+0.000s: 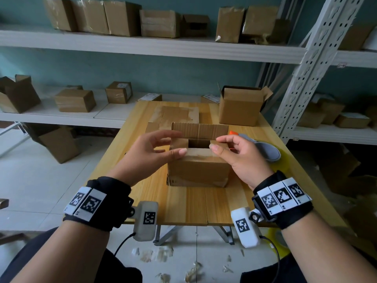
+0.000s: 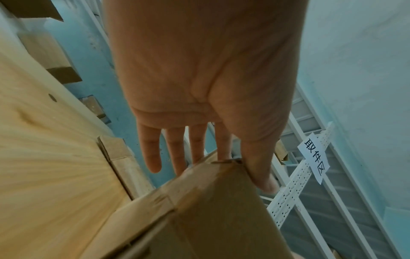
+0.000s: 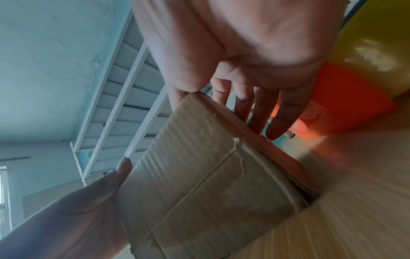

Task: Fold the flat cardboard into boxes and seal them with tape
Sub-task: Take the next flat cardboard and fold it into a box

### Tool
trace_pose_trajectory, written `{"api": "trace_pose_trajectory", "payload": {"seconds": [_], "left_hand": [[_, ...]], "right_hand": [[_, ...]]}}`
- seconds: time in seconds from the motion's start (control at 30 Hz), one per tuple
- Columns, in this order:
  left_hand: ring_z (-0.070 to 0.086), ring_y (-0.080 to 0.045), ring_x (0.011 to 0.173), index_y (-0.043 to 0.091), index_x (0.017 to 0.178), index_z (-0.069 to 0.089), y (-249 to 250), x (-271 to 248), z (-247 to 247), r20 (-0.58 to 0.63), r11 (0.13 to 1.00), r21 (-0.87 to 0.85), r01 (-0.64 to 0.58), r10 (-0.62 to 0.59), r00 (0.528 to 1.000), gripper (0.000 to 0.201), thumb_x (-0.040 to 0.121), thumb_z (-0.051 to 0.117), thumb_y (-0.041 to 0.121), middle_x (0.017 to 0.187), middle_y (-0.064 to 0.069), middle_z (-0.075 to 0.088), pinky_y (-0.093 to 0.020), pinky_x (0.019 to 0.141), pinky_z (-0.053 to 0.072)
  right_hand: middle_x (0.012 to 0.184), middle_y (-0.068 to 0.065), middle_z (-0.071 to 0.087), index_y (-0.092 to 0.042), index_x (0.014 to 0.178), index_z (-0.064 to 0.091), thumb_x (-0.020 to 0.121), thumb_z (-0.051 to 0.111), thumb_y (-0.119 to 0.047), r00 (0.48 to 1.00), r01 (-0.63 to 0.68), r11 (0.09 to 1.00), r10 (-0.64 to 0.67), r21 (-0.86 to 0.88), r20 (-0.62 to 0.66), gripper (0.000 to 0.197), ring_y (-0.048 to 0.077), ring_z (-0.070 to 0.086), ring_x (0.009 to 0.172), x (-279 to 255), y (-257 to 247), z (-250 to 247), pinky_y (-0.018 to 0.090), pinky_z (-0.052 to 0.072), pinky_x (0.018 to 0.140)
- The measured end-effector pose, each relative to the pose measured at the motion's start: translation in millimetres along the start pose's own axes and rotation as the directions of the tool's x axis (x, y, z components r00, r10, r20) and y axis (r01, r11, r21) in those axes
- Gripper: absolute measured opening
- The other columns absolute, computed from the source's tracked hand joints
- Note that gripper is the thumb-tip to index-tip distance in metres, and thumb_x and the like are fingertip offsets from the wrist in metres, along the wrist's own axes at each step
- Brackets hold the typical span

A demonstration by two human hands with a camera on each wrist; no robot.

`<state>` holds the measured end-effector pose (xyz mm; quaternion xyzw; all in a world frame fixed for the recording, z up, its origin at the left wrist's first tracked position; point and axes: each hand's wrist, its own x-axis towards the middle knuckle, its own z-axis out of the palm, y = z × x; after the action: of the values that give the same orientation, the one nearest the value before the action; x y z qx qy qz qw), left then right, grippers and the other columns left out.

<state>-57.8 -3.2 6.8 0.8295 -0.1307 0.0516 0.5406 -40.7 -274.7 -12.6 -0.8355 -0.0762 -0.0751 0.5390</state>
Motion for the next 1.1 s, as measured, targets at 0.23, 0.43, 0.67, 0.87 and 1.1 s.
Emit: {"api": "trace_pose_trajectory", "payload": {"seconds": [0.23, 0.43, 0.67, 0.87, 1.1], "left_hand": [[0.055, 0.009, 0.131, 0.043, 0.141, 0.060, -2.4, 2.9, 4.7, -0.054, 0.997, -0.058, -0.051, 0.048, 0.997, 0.077, 0.070, 0.089, 0.050, 0.136, 0.025, 0.064, -0.034, 0.117, 0.046], [0.054, 0.003, 0.137, 0.036, 0.152, 0.051, -5.0, 6.0, 7.4, -0.090, 0.990, -0.119, -0.072, 0.062, 0.994, 0.098, 0.064, 0.093, 0.043, 0.144, 0.017, 0.062, -0.033, 0.119, 0.043], [0.055, 0.001, 0.137, 0.033, 0.153, 0.051, -6.9, 5.7, 8.2, -0.100, 0.991, -0.100, -0.087, 0.077, 0.992, 0.096, 0.067, 0.093, 0.042, 0.147, 0.017, 0.060, -0.035, 0.119, 0.045], [0.057, -0.003, 0.135, 0.032, 0.148, 0.058, -6.0, 5.4, 8.1, -0.100, 0.993, -0.074, -0.089, 0.081, 0.992, 0.088, 0.068, 0.089, 0.051, 0.143, 0.014, 0.063, -0.037, 0.117, 0.048], [0.058, -0.003, 0.133, 0.030, 0.147, 0.059, -4.9, 6.1, 9.3, -0.117, 0.988, -0.141, -0.068, 0.052, 0.992, 0.085, 0.069, 0.091, 0.040, 0.141, 0.013, 0.064, -0.038, 0.106, 0.058]], "right_hand": [[0.134, -0.010, 0.066, -0.043, 0.119, 0.062, 0.080, 0.074, -0.068, 1.000, 0.001, 1.000, -0.001, 0.023, -0.025, 0.048, 0.010, 0.058, 0.131, -0.6, -2.5, 3.6, 0.048, 0.050, 0.111], [0.147, -0.005, 0.055, -0.047, 0.133, 0.049, 0.088, 0.074, -0.060, 0.999, 0.006, 1.000, -0.006, 0.013, -0.035, 0.053, 0.013, 0.053, 0.136, -3.1, -7.3, 4.8, 0.046, 0.049, 0.111], [0.152, -0.001, 0.056, -0.061, 0.146, 0.039, 0.085, 0.070, -0.067, 0.999, 0.034, 0.999, -0.034, 0.030, 0.010, 0.069, 0.015, 0.054, 0.138, -1.7, -6.4, 5.1, 0.045, 0.047, 0.114], [0.158, -0.004, 0.051, -0.055, 0.155, 0.031, 0.096, 0.068, -0.055, 0.998, 0.050, 0.999, -0.050, 0.010, 0.024, 0.070, 0.010, 0.047, 0.145, -1.5, -5.7, 3.9, 0.036, 0.042, 0.116], [0.157, -0.004, 0.052, -0.061, 0.153, 0.029, 0.093, 0.067, -0.061, 0.998, 0.052, 0.999, -0.052, -0.003, 0.030, 0.071, 0.012, 0.048, 0.144, -0.7, -4.7, 4.0, 0.036, 0.042, 0.115]]}}
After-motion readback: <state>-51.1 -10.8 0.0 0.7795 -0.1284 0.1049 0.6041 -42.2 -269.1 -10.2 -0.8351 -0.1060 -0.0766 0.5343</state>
